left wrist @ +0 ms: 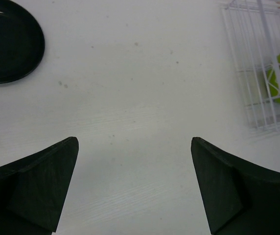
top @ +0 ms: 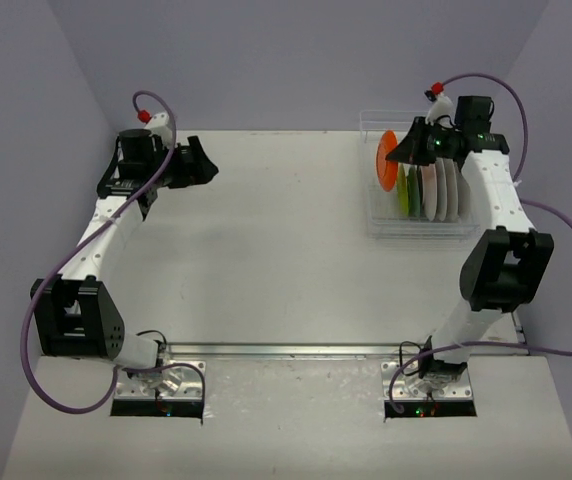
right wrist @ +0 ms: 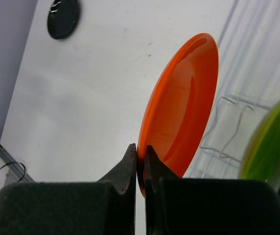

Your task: Unload the plates from the dish rack

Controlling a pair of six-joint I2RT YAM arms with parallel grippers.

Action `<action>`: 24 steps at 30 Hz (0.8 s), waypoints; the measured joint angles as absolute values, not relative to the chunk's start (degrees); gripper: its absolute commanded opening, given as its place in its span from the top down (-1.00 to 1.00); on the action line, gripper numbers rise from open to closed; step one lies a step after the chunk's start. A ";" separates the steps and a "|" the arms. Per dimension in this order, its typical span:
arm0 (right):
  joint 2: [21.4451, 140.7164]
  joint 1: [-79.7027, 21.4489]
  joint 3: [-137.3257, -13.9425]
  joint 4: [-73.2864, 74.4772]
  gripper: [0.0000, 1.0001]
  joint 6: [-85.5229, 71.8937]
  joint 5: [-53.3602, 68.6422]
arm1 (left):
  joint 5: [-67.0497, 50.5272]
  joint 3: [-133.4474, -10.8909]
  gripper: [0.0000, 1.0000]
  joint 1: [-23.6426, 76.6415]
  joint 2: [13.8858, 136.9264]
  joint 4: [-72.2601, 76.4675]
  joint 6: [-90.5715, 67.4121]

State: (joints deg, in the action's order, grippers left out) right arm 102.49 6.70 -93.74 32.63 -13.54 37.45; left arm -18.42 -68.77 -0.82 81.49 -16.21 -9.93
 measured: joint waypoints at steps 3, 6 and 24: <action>99.16 4.98 -93.76 33.23 1.00 -10.57 41.30 | -23.83 -68.77 -0.83 -0.82 81.49 -15.42 -11.68; 95.77 1.39 -93.72 34.03 1.00 -5.16 42.44 | -28.07 -68.77 -0.77 -0.82 81.49 -15.23 -12.92; 70.29 -27.31 -49.05 7.22 1.00 50.79 15.66 | -43.14 -69.47 -0.12 1.58 82.32 -21.52 -9.04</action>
